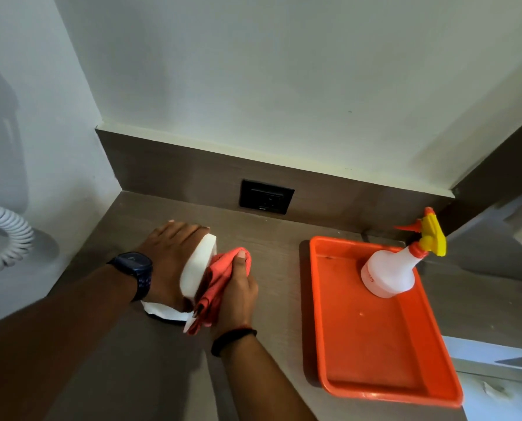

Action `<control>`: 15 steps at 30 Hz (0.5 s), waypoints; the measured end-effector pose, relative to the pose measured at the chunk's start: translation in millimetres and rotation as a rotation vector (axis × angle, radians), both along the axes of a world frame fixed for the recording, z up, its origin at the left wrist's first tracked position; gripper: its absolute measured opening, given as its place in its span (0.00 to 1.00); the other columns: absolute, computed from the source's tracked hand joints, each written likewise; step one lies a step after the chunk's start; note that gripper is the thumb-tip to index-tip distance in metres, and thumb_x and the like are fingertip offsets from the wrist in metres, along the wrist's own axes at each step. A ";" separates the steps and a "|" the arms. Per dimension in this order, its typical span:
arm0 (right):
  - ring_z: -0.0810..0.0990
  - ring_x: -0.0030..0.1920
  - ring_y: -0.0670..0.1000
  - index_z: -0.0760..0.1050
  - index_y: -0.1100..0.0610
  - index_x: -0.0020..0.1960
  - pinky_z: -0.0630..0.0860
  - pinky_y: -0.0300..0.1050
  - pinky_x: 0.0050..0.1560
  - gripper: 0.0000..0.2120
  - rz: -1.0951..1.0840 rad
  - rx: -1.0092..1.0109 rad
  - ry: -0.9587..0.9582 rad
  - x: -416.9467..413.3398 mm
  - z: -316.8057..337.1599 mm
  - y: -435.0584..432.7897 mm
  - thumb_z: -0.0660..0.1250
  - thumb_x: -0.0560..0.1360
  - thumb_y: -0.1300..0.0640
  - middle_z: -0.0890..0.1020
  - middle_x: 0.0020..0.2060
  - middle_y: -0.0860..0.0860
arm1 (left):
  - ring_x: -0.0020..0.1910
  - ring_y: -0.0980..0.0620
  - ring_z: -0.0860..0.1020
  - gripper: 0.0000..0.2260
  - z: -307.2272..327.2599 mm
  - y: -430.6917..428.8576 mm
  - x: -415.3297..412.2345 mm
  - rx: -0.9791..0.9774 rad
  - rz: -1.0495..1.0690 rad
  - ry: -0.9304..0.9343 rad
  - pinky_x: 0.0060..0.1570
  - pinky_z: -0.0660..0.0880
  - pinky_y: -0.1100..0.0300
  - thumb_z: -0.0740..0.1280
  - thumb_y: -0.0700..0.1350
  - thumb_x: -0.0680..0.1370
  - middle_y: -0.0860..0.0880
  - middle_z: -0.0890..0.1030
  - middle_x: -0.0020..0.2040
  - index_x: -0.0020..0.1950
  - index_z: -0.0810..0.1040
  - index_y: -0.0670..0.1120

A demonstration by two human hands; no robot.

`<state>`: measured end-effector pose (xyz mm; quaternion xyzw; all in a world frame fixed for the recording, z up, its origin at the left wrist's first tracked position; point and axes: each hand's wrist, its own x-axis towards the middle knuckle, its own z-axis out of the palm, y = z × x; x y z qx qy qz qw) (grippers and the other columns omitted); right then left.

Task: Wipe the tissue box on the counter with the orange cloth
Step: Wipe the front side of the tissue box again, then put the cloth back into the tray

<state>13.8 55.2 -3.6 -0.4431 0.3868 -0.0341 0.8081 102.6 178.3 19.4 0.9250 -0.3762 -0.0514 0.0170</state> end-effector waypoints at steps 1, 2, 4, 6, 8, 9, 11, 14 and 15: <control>0.86 0.51 0.56 0.83 0.60 0.48 0.82 0.61 0.62 0.24 0.003 0.083 -0.026 -1.4 4.1 -4.0 0.68 0.77 0.38 0.87 0.44 0.58 | 0.62 0.45 0.68 0.53 1.3 -1.3 -0.6 0.010 0.002 -0.009 0.66 0.63 0.47 0.68 0.70 0.47 0.51 0.69 0.63 0.67 0.60 0.49; 0.85 0.57 0.59 0.82 0.62 0.57 0.78 0.63 0.67 0.33 0.002 0.153 -0.043 -3.7 7.1 -9.9 0.71 0.72 0.32 0.87 0.52 0.62 | 0.61 0.45 0.69 0.53 3.9 -2.7 -1.9 0.022 0.012 -0.008 0.65 0.64 0.47 0.69 0.69 0.46 0.51 0.69 0.62 0.66 0.61 0.50; 0.84 0.60 0.60 0.77 0.65 0.66 0.78 0.59 0.67 0.38 -0.040 0.265 -0.069 -7.4 13.8 -35.1 0.71 0.71 0.35 0.84 0.59 0.64 | 0.65 0.44 0.65 0.61 11.9 -7.3 -3.8 0.022 0.024 0.027 0.68 0.62 0.46 0.70 0.73 0.42 0.50 0.67 0.67 0.70 0.58 0.49; 0.84 0.50 0.58 0.76 0.65 0.64 0.81 0.50 0.54 0.31 -0.112 0.240 -0.115 -12.8 21.6 -75.3 0.64 0.77 0.39 0.84 0.51 0.62 | 0.71 0.45 0.59 0.66 23.8 -20.4 -10.0 -0.047 0.043 0.097 0.71 0.58 0.48 0.66 0.79 0.43 0.48 0.62 0.72 0.73 0.54 0.49; 0.83 0.43 0.56 0.78 0.62 0.63 0.82 0.47 0.44 0.31 -0.185 0.183 -0.167 -25.5 26.2 -123.3 0.65 0.75 0.36 0.84 0.45 0.59 | 0.70 0.44 0.61 0.59 28.1 -51.2 -21.0 -0.222 -0.021 0.051 0.69 0.59 0.53 0.63 0.80 0.52 0.42 0.66 0.71 0.73 0.59 0.45; 0.83 0.42 0.55 0.80 0.63 0.59 0.81 0.46 0.44 0.34 -0.224 0.089 -0.196 -31.2 25.6 -145.7 0.70 0.70 0.34 0.84 0.43 0.58 | 0.69 0.44 0.63 0.55 27.4 -72.0 -27.3 -0.312 -0.044 0.040 0.68 0.59 0.54 0.62 0.79 0.56 0.40 0.68 0.70 0.72 0.62 0.43; 0.81 0.39 0.51 0.82 0.60 0.47 0.78 0.47 0.46 0.23 -0.259 -0.229 -0.174 -43.1 26.0 -181.3 0.74 0.71 0.39 0.83 0.39 0.55 | 0.69 0.43 0.64 0.49 20.8 -117.5 -42.4 -0.360 -0.062 0.117 0.69 0.60 0.52 0.63 0.75 0.59 0.41 0.67 0.71 0.72 0.62 0.45; 0.77 0.33 0.42 0.80 0.59 0.41 0.75 0.43 0.41 0.16 -0.178 -0.675 -0.030 -65.6 21.6 -217.8 0.64 0.83 0.51 0.80 0.32 0.51 | 0.70 0.42 0.63 0.45 -5.3 -180.8 -66.9 -0.326 -0.121 0.152 0.69 0.60 0.50 0.64 0.70 0.61 0.41 0.65 0.71 0.71 0.62 0.46; 0.78 0.34 0.43 0.80 0.59 0.42 0.75 0.41 0.39 0.16 -0.124 -0.774 0.006 -70.8 19.2 -223.5 0.64 0.83 0.52 0.81 0.33 0.51 | 0.71 0.42 0.62 0.45 -14.9 -195.7 -74.2 -0.301 -0.110 0.144 0.70 0.59 0.51 0.65 0.68 0.62 0.41 0.63 0.72 0.72 0.61 0.46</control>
